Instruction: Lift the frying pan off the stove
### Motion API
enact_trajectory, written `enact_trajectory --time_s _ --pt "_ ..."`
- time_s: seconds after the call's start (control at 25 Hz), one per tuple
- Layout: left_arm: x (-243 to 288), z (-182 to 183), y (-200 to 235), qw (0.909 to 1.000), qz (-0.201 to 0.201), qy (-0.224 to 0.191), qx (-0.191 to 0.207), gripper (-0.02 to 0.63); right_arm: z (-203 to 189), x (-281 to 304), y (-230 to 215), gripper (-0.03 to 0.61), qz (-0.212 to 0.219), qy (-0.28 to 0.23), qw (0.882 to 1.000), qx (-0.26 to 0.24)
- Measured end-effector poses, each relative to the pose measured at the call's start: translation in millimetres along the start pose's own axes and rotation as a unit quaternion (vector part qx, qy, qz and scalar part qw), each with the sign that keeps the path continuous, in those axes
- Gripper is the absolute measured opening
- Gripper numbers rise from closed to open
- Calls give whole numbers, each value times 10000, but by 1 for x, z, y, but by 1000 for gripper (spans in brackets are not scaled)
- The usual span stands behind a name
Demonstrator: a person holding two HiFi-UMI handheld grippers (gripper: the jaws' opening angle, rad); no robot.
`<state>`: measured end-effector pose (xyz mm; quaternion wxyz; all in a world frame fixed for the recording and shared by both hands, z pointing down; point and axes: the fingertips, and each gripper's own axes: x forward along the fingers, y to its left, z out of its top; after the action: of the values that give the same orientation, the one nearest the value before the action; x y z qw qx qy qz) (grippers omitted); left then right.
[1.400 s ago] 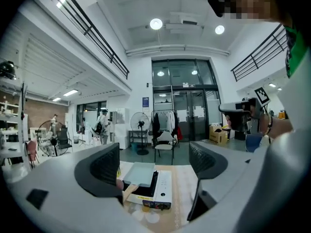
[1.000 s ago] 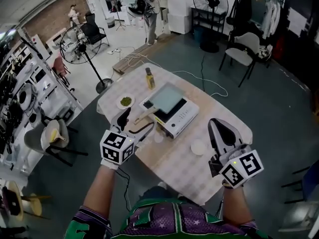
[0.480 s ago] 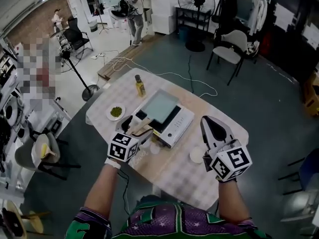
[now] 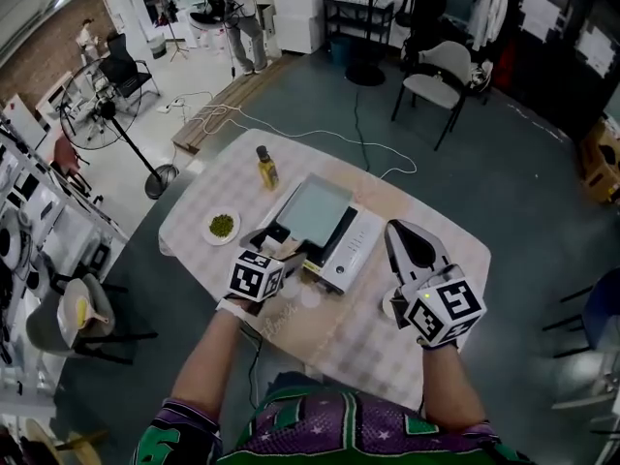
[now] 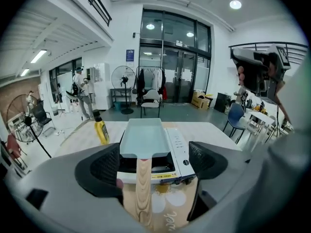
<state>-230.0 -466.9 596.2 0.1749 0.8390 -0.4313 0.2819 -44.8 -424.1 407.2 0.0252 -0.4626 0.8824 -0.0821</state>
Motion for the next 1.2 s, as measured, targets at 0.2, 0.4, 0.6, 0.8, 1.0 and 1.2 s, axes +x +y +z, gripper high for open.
enact_trajectory --time_s 0.2,0.4,0.6,0.8,1.0,1.2 --pt "29 -21 14 9989 -98 460 -73 448 -10 21 -5 8 -108 13 9999 75" --pt "57 -45 24 9938 -256 1076 -140 448 -20 28 -18 8 -255 44 9994 235" --pt "77 -60 35 9885 -259 1490 -67 446 -34 30 -37 8 -409 13 9982 427" --pt "96 -74 34 9791 -495 1966 -133 446 -39 29 -52 8 -550 -8 9968 574" --pt "112 -86 30 9688 -556 2410 -125 446 -46 24 -69 8 -668 -72 9953 704" --pt "123 -92 28 9593 -495 2778 -110 446 -46 14 -83 8 -789 -155 9935 808"
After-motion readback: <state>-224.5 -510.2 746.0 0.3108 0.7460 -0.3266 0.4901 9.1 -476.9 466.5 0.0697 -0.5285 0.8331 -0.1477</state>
